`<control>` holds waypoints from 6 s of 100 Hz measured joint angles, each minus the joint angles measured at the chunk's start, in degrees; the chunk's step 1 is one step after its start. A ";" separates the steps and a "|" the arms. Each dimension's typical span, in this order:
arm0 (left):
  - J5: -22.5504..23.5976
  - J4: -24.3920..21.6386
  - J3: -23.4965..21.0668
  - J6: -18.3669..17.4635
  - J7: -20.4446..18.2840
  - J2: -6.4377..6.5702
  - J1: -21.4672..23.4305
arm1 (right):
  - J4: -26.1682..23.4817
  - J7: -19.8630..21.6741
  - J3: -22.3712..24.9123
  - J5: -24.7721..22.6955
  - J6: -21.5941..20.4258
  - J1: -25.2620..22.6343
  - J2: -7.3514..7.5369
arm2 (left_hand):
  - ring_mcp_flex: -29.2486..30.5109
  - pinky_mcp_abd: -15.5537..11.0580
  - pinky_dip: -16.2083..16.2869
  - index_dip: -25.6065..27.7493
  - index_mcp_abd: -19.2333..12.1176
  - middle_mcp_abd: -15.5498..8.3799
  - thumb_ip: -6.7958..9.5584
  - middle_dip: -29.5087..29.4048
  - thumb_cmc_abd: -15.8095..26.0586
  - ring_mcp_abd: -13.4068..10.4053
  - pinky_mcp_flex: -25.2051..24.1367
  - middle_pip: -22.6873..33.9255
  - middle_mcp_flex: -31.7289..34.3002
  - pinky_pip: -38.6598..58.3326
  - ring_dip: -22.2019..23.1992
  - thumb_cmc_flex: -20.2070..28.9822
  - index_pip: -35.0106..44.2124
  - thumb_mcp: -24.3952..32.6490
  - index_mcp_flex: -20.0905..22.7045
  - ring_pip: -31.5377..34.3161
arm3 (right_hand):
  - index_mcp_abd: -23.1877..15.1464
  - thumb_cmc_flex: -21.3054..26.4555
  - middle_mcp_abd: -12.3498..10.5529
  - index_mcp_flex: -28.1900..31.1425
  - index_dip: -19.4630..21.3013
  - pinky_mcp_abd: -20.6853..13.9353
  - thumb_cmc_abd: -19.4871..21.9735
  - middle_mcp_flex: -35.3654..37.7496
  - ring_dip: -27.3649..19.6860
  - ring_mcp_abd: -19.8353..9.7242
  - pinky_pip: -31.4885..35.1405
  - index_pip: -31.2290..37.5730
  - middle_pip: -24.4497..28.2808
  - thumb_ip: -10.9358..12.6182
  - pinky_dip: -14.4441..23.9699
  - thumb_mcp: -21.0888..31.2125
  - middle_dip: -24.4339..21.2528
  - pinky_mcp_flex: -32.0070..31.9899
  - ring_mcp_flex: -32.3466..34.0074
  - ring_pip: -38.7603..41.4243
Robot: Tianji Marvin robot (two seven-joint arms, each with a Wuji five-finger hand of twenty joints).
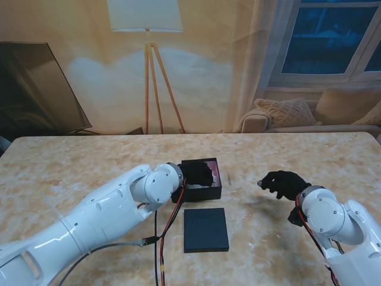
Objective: Pack mini donuts into a plastic bag, tie the opening and put the bag into the gift box
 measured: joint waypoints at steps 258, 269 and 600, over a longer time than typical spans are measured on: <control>-5.79 -0.05 -0.52 -2.34 -6.97 0.05 -3.74 | -0.07 -0.50 -1.81 1.48 1.19 0.56 0.06 | -2.42 -1.40 -2.15 1.39 -5.41 -0.52 1.50 -0.11 3.75 -0.76 -3.42 -1.01 -2.28 -4.07 -2.07 19.09 7.56 -14.35 -4.48 -1.66 | 0.69 0.72 0.00 -0.04 -0.04 0.00 0.02 0.00 0.00 -0.01 0.00 -0.05 -0.01 0.00 0.00 0.00 -0.05 0.06 0.48 0.03; -3.41 -3.70 -3.99 -2.44 -5.30 1.01 -0.92 | 0.18 -0.70 -2.43 2.51 1.12 0.89 -0.03 | -3.28 -1.40 -2.22 1.39 -4.70 -0.01 1.36 -0.42 2.59 -0.71 -4.14 -1.65 -3.64 -4.69 -2.16 16.83 5.74 -11.47 -4.55 -1.69 | 0.06 1.40 0.00 0.09 -2.07 0.00 -0.75 1.03 -0.78 -0.21 0.00 1.03 -0.31 0.00 -0.03 -0.02 -1.52 0.49 1.55 -1.05; 24.15 -18.00 -27.42 -14.61 -5.46 11.28 33.20 | 5.85 19.18 -16.57 -8.21 -18.86 9.57 4.86 | -23.77 -5.96 -18.09 -7.96 -5.82 -9.38 2.13 -12.17 -9.62 -7.15 -18.77 -11.52 -17.82 -27.25 -23.85 -13.28 -13.50 10.74 -15.42 -22.90 | -2.89 -14.50 0.14 -15.39 -18.49 -5.16 -13.52 -22.19 -31.60 4.14 -20.97 -18.95 -28.67 0.52 -18.68 25.97 -29.88 -14.91 -25.72 -43.54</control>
